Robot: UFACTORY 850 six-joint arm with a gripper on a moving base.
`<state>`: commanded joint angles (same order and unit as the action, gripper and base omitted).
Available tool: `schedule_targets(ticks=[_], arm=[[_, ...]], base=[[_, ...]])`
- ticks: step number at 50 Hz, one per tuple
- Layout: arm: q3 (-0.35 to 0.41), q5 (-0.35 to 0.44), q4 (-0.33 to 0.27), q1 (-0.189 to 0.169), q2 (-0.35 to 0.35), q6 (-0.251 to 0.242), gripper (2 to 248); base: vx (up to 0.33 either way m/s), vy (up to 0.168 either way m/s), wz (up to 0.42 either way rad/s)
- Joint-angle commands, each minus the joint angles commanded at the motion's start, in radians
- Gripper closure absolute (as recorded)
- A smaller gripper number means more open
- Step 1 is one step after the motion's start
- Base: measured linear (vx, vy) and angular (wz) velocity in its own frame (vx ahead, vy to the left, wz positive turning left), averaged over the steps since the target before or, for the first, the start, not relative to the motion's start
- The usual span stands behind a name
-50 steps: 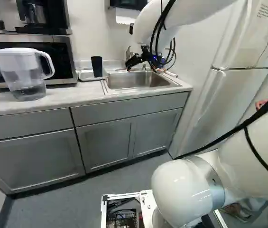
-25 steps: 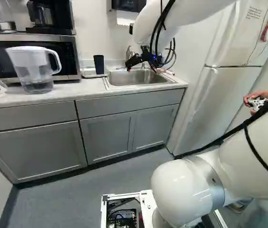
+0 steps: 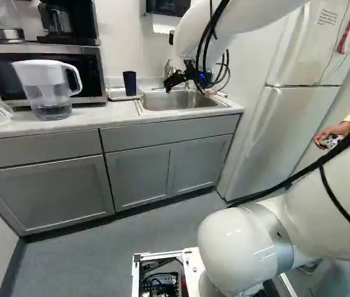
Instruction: Rinse the cup and place it in the tray
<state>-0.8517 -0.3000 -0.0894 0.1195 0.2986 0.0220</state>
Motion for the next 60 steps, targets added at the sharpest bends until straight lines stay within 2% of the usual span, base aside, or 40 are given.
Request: schedule_targets(ticks=[30,60], arm=[[0.037,0.056,0.004,-0.006,-0.001,-0.001,3],[0.140,0.214,0.016,-0.022,-0.004,-0.004,3]], base=[[0.000,0.000,0.000],[0.000,0.000,0.000]])
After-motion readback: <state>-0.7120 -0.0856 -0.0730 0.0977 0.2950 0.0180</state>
